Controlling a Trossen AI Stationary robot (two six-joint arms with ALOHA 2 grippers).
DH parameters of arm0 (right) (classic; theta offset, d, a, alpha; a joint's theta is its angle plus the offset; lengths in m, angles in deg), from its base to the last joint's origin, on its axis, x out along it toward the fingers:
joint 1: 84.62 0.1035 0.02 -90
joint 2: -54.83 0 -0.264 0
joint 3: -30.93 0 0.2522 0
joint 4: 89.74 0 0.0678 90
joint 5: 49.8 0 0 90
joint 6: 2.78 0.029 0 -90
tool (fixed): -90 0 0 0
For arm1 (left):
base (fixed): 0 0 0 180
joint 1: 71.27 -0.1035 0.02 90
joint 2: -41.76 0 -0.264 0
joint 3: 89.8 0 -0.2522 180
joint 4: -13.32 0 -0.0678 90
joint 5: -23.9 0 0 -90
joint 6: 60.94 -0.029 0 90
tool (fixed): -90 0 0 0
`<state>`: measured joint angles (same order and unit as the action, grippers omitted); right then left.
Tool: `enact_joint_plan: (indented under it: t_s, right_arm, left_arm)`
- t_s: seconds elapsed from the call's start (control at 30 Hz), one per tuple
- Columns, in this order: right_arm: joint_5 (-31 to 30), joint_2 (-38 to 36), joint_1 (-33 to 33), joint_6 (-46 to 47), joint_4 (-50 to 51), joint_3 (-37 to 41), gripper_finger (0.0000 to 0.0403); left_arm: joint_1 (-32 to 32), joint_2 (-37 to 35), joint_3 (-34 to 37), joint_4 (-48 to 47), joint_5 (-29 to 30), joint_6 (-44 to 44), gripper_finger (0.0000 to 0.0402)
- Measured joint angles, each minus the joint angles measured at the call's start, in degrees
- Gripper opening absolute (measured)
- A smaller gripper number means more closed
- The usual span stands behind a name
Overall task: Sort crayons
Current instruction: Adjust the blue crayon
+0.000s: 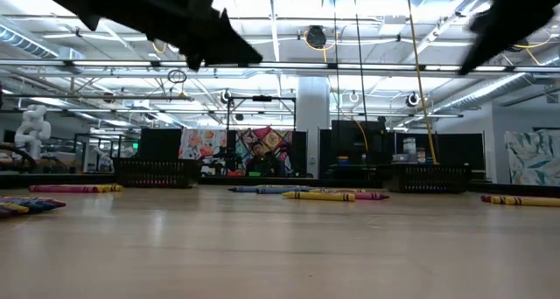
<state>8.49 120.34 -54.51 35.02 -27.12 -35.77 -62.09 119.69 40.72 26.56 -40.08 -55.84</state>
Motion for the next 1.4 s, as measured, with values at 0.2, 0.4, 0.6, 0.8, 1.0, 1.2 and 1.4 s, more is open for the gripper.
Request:
enact_joint_plan:
  t_s: [0.2,0.4,0.6,0.8,1.0,1.2,1.4]
  right_arm:
    - [13.6,1.4,-24.8,-36.1,-37.5,12.3,0.0059]
    - [23.1,12.8,-41.1,-38.1,-80.1,23.1,0.0004]
    - [24.6,25.6,-46.2,-34.8,-81.8,17.4,0.0001]
    - [24.5,33.9,-49.7,-36.5,-77.8,11.8,0.0001]
    - [28.4,36.8,-52.3,-36.8,-77.6,11.1,0.0000]
    - [30.4,39.6,-53.0,-38.3,-78.2,11.1,0.0000]
    - [30.4,40.2,-53.0,-38.9,-77.7,11.1,0.0000]
  left_arm:
    - [-6.8,1.8,-0.5,-11.9,-2.2,14.1,0.0044]
    - [-12.7,8.4,-0.5,-10.8,-5.8,18.2,0.0044]
    - [-19.0,12.6,-0.5,-11.7,-7.4,24.0,0.0044]
    - [-20.8,16.3,-0.5,-11.6,-10.7,23.1,0.0044]
    - [-20.8,19.5,-0.5,-10.4,-11.1,22.5,0.0044]
    - [-20.9,22.6,-0.5,-7.0,-11.0,18.2,0.0044]
    - [-20.8,24.6,-0.5,-3.1,-11.0,16.5,0.0044]
